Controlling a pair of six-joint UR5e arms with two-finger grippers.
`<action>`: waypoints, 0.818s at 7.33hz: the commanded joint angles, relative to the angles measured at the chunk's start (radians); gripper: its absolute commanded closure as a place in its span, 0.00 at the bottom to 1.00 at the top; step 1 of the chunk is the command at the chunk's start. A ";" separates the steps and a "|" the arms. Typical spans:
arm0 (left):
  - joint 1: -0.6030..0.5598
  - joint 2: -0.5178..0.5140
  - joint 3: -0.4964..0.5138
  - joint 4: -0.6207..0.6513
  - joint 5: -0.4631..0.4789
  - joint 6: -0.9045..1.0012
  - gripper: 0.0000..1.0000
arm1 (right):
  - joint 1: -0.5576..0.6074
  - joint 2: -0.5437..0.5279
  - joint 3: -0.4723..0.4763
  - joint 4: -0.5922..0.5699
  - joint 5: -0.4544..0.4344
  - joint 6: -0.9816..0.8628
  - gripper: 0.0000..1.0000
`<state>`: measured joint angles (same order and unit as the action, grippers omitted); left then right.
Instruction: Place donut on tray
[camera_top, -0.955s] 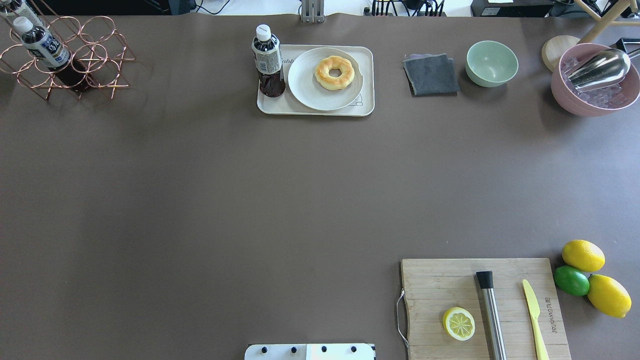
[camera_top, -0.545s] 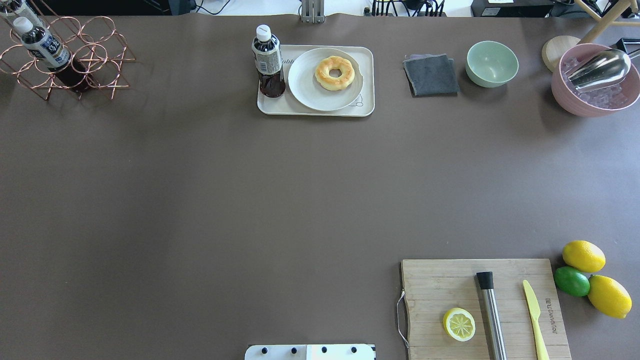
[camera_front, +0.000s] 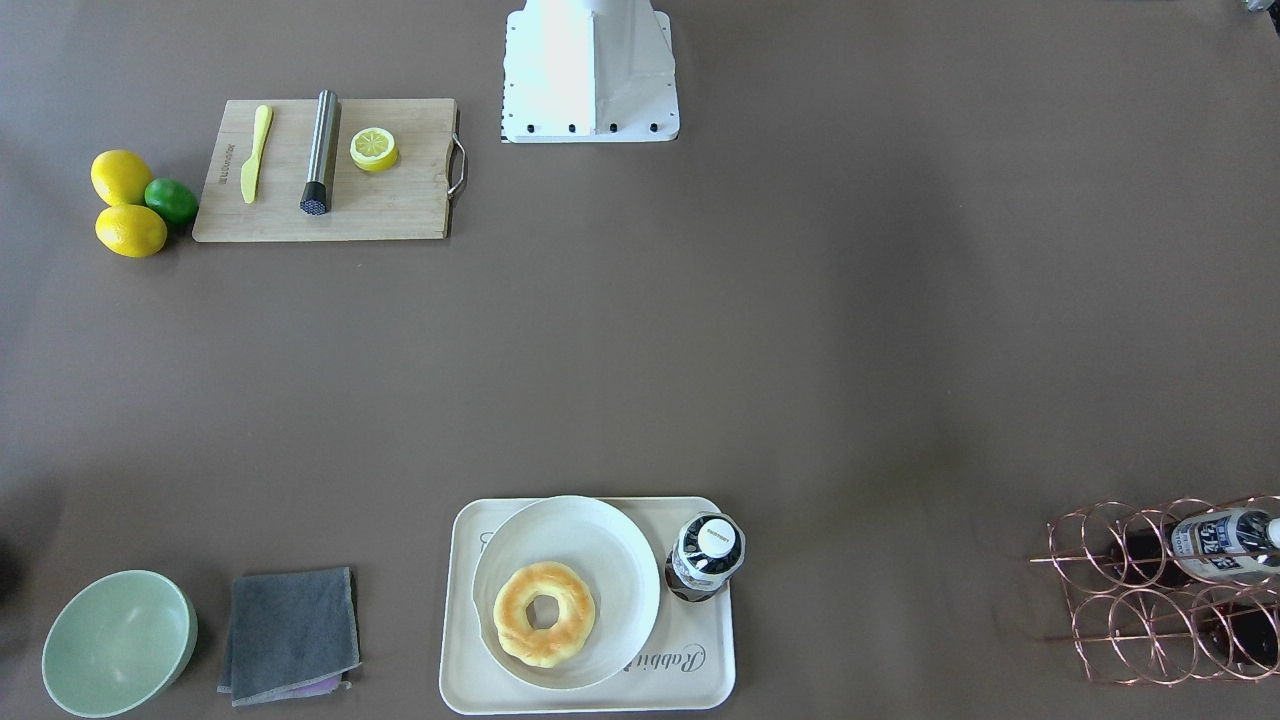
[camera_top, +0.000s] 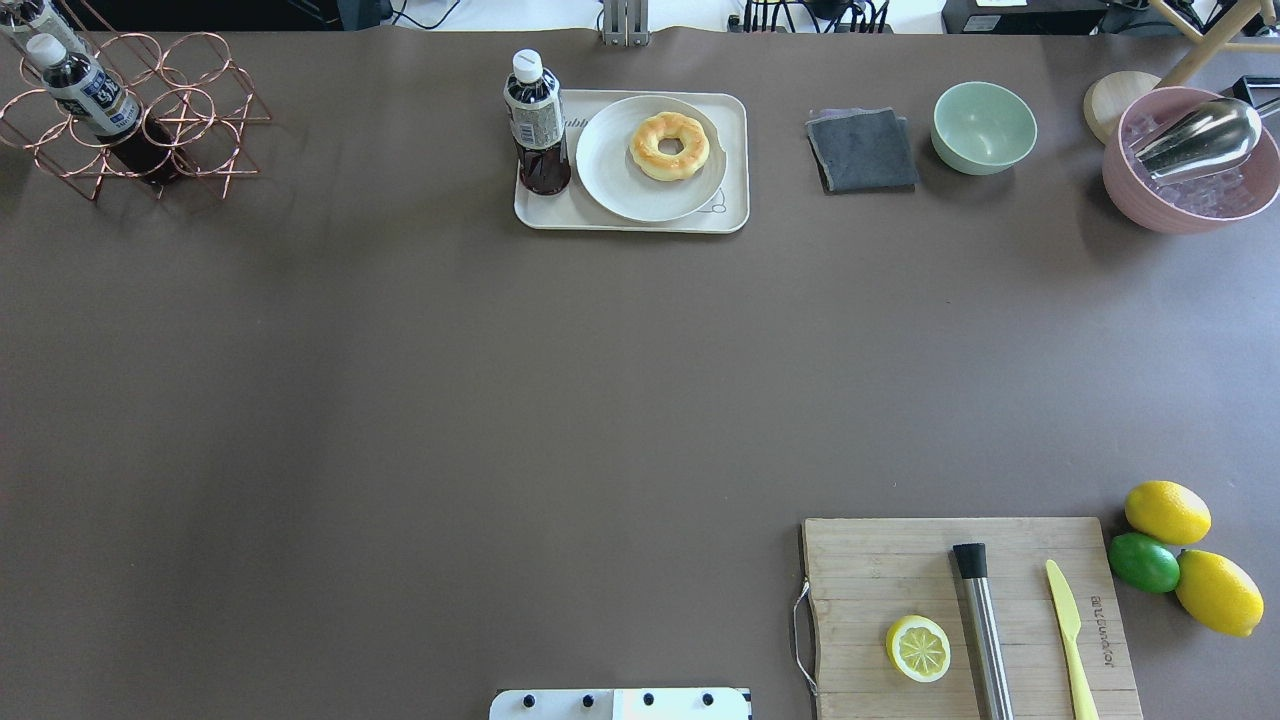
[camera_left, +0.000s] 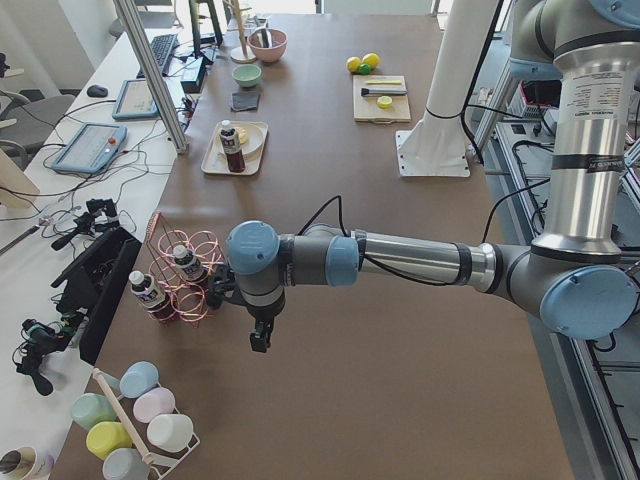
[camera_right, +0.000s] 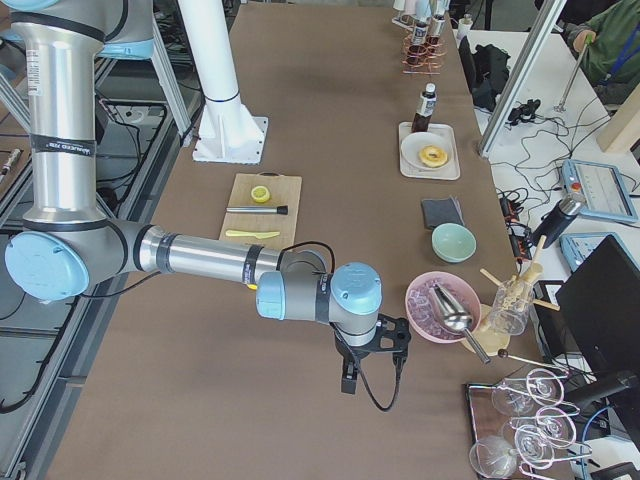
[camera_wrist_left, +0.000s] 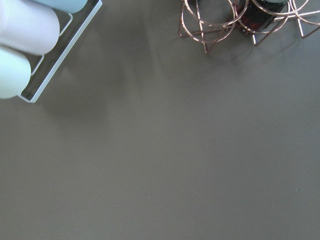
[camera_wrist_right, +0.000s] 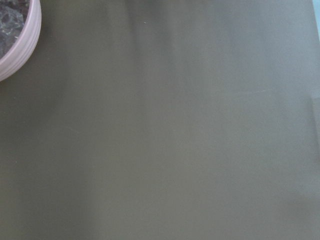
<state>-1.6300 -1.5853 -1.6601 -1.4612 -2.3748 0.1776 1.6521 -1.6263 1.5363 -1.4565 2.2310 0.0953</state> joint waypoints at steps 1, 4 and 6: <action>-0.002 0.031 0.036 0.002 0.003 0.000 0.02 | 0.020 -0.012 0.002 0.005 0.001 0.000 0.00; -0.002 0.034 0.058 0.007 0.003 -0.001 0.02 | 0.028 -0.012 0.001 0.005 -0.001 0.000 0.00; -0.002 0.034 0.062 0.007 0.003 -0.003 0.02 | 0.029 -0.011 0.001 0.007 -0.001 0.000 0.00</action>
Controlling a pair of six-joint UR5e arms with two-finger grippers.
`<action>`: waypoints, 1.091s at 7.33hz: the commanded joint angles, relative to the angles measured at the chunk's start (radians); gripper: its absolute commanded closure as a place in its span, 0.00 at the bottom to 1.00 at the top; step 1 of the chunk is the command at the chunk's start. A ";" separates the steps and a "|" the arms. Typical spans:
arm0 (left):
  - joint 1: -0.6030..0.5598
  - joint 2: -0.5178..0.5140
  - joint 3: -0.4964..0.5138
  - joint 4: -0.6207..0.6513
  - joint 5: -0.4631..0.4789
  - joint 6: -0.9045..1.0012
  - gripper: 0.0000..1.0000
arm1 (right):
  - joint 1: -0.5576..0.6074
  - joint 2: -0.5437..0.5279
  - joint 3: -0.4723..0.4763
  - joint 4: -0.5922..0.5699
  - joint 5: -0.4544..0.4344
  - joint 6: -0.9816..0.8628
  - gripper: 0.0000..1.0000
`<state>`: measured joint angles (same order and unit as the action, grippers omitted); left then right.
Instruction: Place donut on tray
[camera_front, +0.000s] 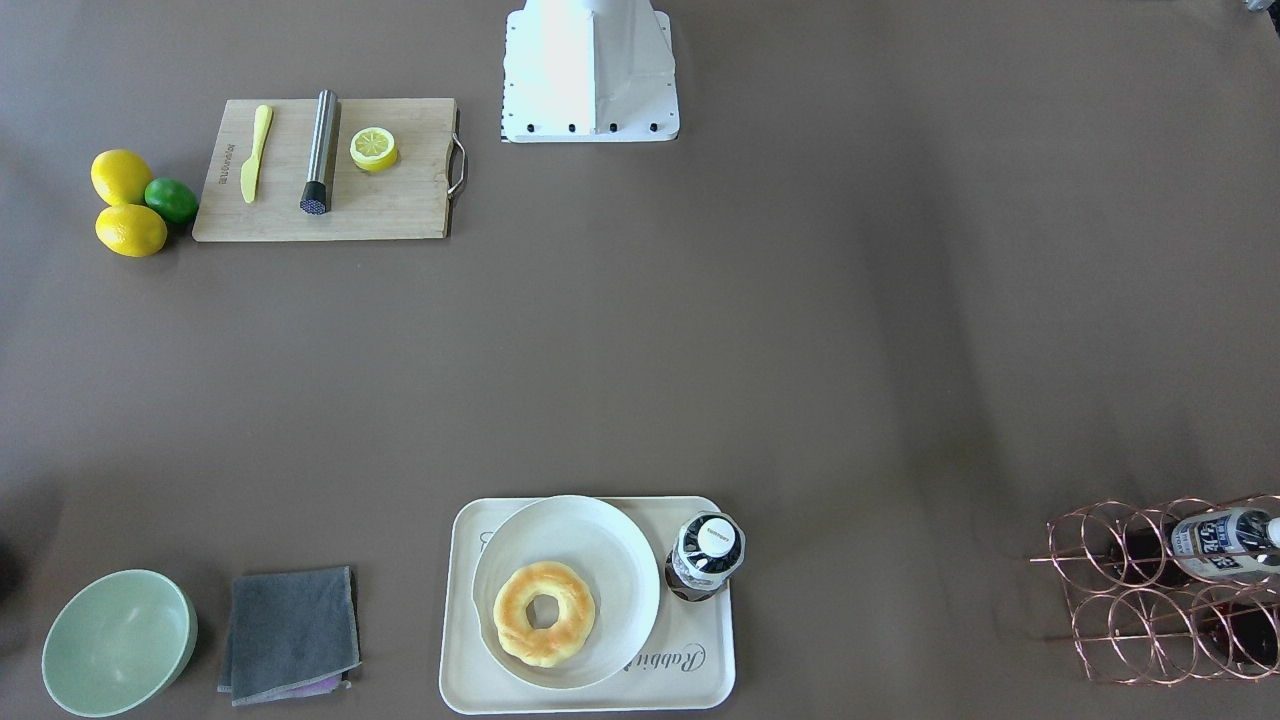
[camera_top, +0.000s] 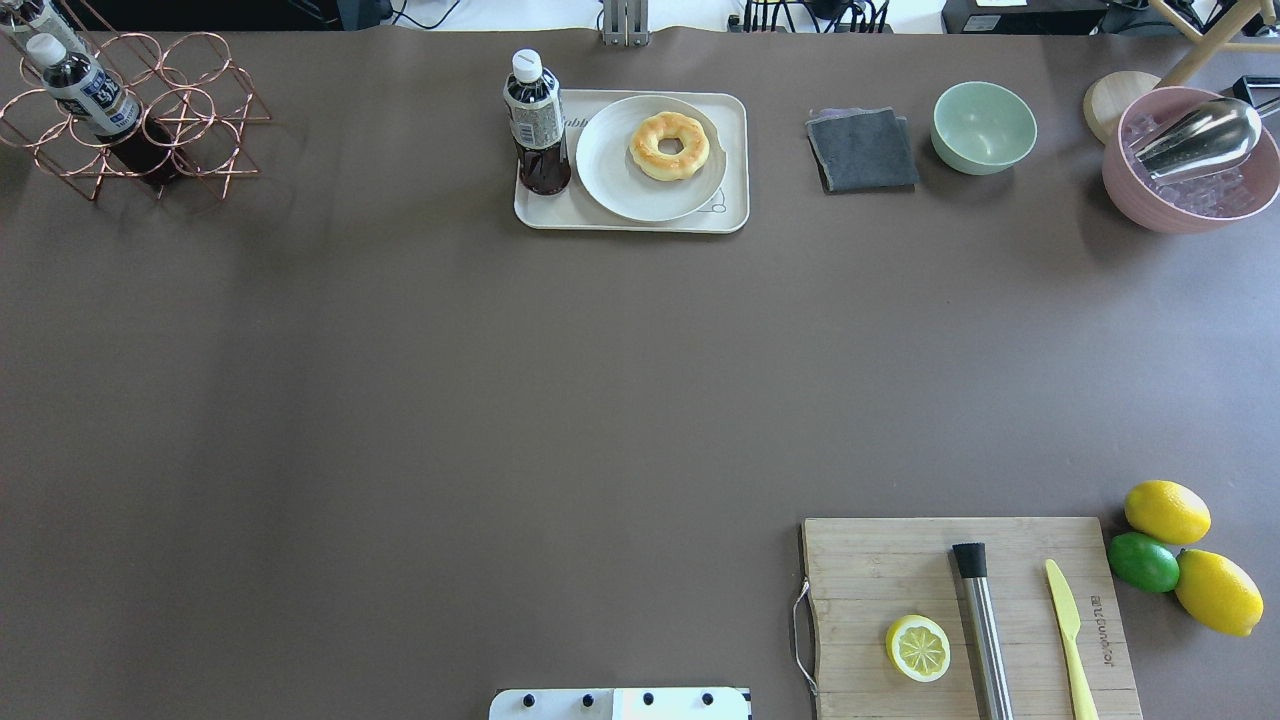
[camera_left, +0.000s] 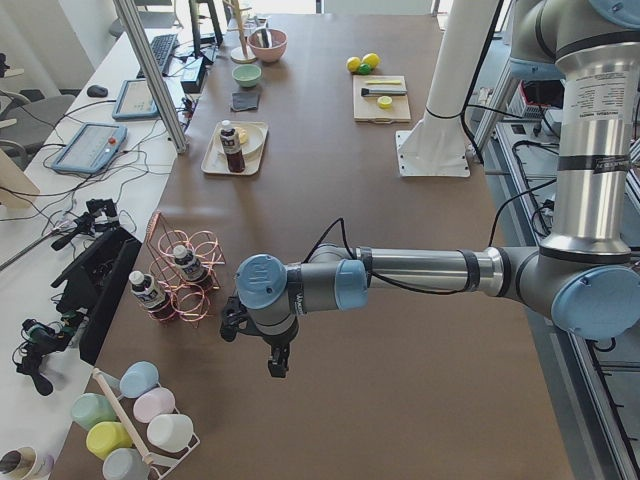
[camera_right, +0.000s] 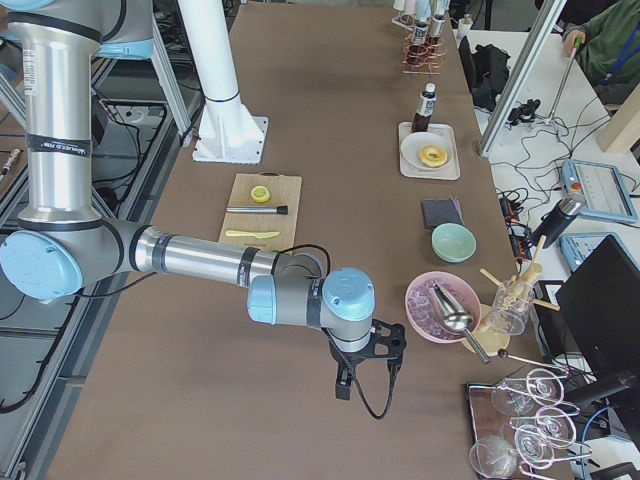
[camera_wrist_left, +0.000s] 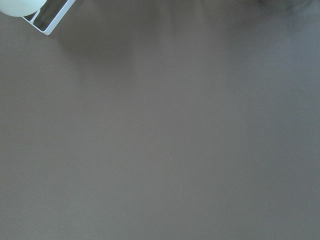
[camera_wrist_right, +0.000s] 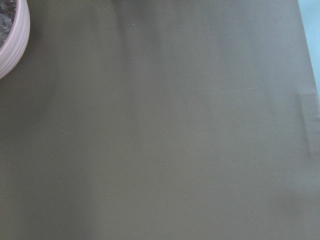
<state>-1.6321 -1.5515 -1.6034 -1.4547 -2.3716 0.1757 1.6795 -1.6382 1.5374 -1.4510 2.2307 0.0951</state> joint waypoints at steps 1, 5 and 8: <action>0.000 0.001 0.008 0.002 0.000 -0.001 0.02 | 0.002 0.001 0.000 0.001 0.000 0.000 0.00; -0.002 0.001 0.022 0.002 -0.002 -0.001 0.02 | 0.003 -0.009 0.001 0.001 0.001 0.002 0.00; -0.002 0.001 0.025 0.004 -0.003 -0.002 0.02 | 0.003 -0.026 0.009 0.003 -0.005 0.002 0.00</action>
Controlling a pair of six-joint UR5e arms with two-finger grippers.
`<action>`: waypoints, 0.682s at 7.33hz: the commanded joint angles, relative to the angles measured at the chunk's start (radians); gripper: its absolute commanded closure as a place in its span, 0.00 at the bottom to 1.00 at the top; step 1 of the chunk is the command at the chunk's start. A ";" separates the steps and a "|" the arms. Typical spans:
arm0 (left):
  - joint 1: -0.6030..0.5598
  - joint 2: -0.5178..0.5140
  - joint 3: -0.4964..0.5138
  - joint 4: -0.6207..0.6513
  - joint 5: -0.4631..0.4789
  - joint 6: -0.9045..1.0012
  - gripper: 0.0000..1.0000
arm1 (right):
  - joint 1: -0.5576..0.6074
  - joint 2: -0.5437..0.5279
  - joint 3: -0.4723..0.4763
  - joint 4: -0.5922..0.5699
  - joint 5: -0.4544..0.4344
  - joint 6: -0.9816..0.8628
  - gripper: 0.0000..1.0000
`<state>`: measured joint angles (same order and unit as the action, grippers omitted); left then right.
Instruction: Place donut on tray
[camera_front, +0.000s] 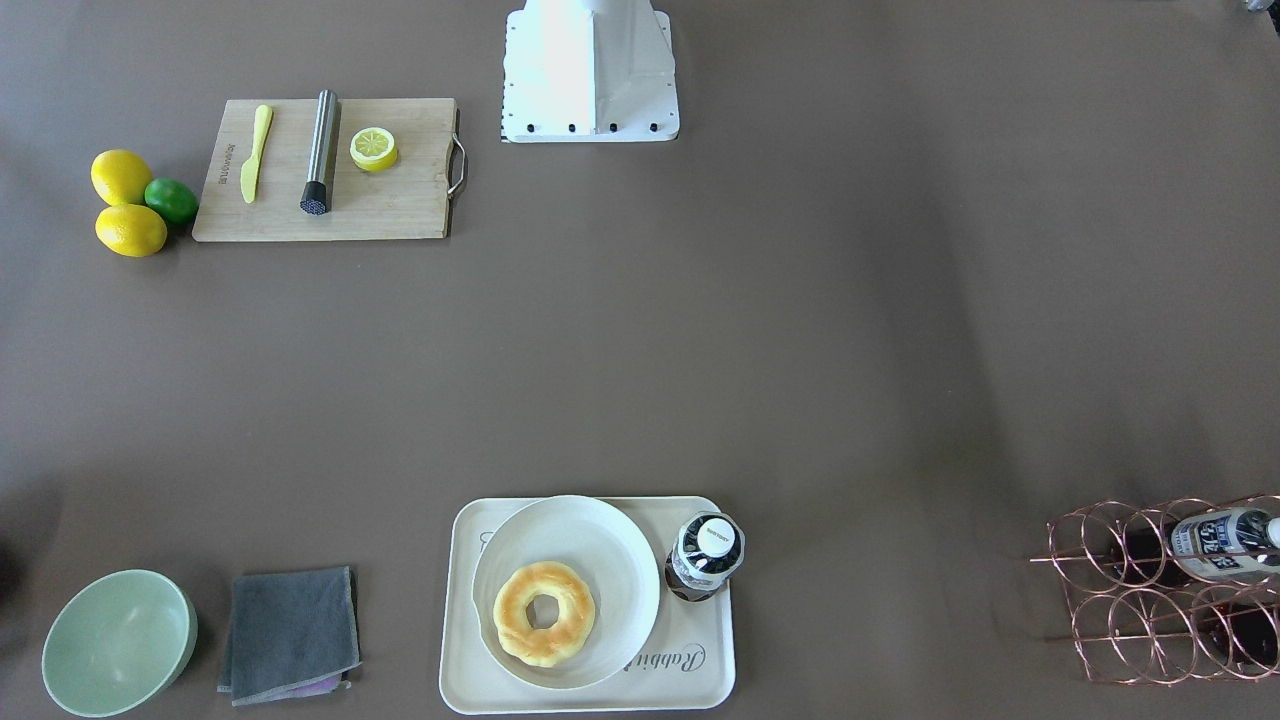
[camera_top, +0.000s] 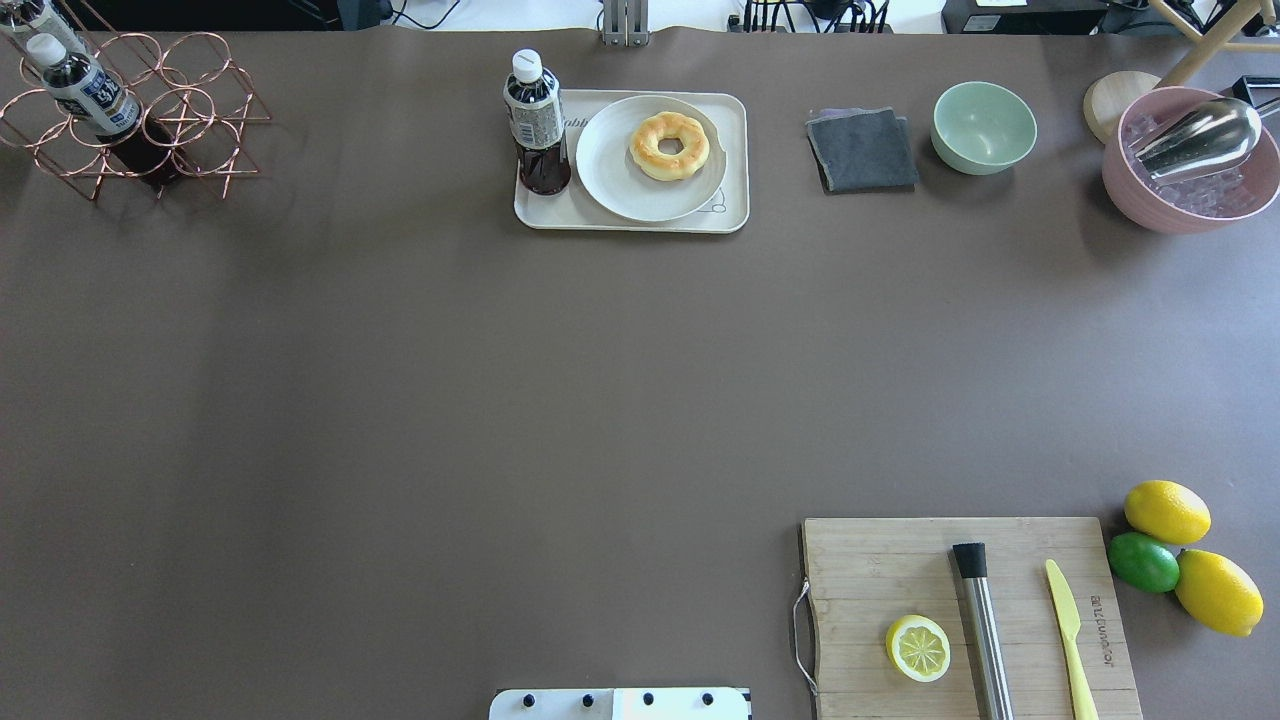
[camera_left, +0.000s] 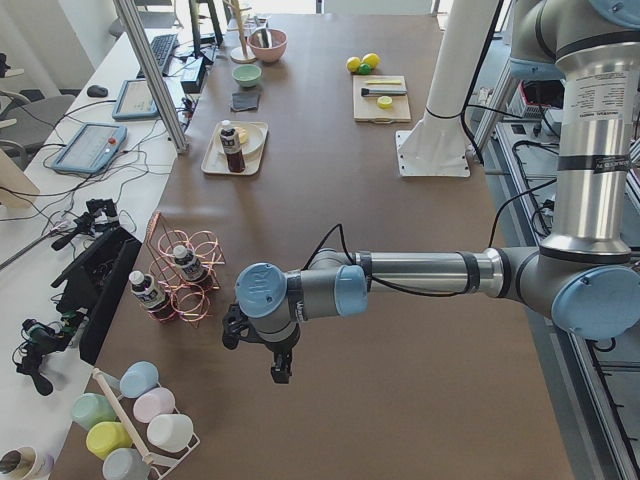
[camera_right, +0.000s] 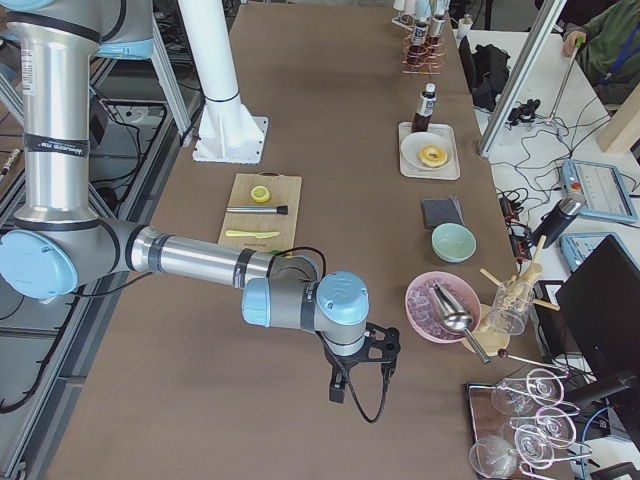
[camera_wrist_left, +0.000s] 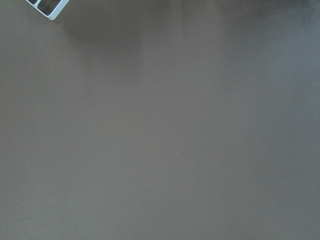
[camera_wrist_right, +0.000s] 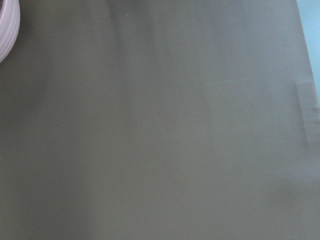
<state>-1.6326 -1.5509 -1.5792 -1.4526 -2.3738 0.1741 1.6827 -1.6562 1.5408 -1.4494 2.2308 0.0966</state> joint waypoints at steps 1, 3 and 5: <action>-0.001 0.002 0.001 0.001 -0.001 -0.001 0.02 | 0.000 -0.010 0.004 0.000 -0.008 0.000 0.00; -0.001 0.002 0.001 0.001 -0.001 -0.001 0.02 | 0.000 -0.025 0.005 0.001 -0.013 -0.001 0.00; -0.001 0.008 0.001 0.001 -0.002 -0.001 0.02 | 0.000 -0.025 0.005 0.001 -0.014 -0.001 0.00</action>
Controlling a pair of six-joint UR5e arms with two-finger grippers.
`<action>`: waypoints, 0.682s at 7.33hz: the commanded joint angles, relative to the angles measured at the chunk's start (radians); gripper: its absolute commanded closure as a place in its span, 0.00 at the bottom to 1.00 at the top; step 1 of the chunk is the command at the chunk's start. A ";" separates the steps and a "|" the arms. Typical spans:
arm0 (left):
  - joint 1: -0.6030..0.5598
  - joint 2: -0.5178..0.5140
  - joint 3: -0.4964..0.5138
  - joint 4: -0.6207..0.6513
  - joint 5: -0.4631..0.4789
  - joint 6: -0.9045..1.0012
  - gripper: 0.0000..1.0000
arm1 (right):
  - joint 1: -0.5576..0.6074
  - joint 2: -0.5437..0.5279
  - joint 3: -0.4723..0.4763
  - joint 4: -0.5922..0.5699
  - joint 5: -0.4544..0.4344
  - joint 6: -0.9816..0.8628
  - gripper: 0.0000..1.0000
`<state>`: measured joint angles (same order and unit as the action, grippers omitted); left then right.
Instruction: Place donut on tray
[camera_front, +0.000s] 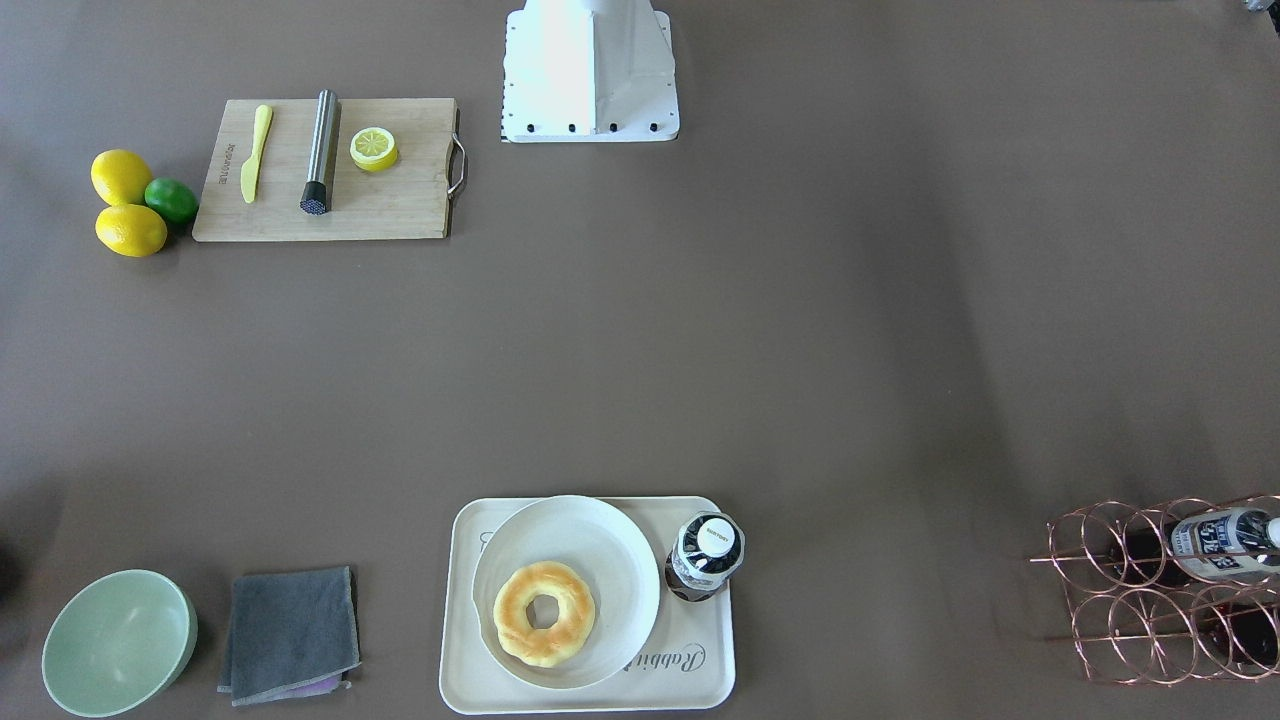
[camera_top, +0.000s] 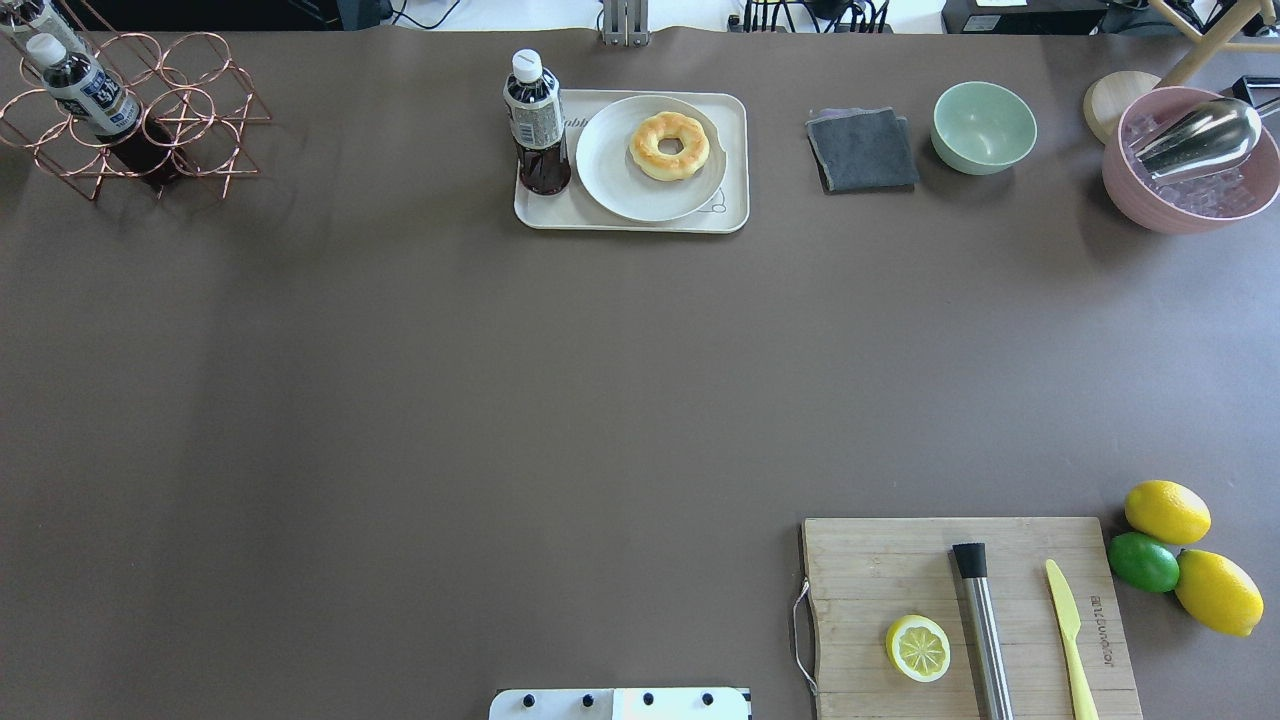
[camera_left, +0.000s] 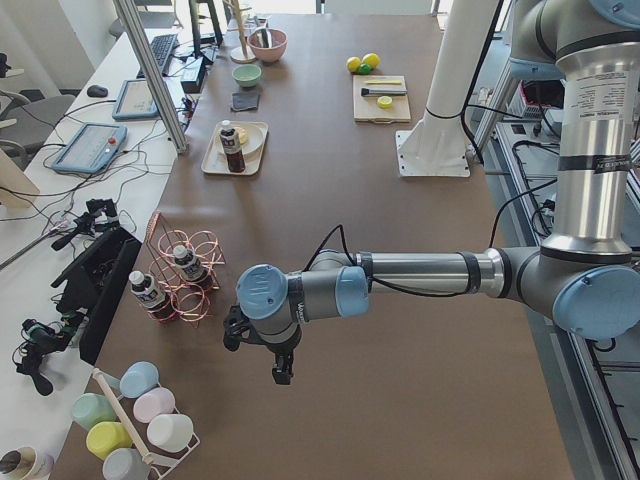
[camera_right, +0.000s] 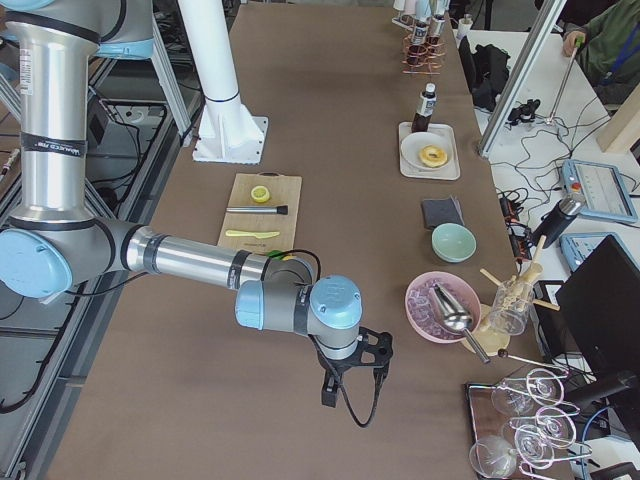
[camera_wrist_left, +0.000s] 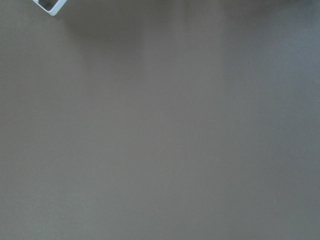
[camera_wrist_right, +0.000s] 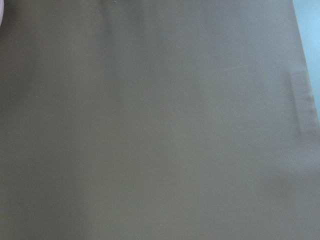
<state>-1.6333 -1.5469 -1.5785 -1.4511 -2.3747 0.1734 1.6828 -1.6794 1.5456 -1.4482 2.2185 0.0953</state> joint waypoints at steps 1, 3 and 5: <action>0.000 0.005 0.000 0.000 -0.003 0.000 0.02 | 0.000 -0.003 0.001 0.000 -0.002 0.000 0.00; 0.000 0.004 -0.002 0.000 -0.004 0.000 0.02 | 0.000 -0.010 0.001 0.000 0.001 0.000 0.00; 0.000 0.005 -0.002 0.000 -0.005 0.000 0.02 | 0.000 -0.010 0.001 0.000 0.003 0.000 0.00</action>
<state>-1.6337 -1.5423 -1.5801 -1.4512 -2.3788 0.1733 1.6828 -1.6881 1.5462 -1.4481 2.2200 0.0951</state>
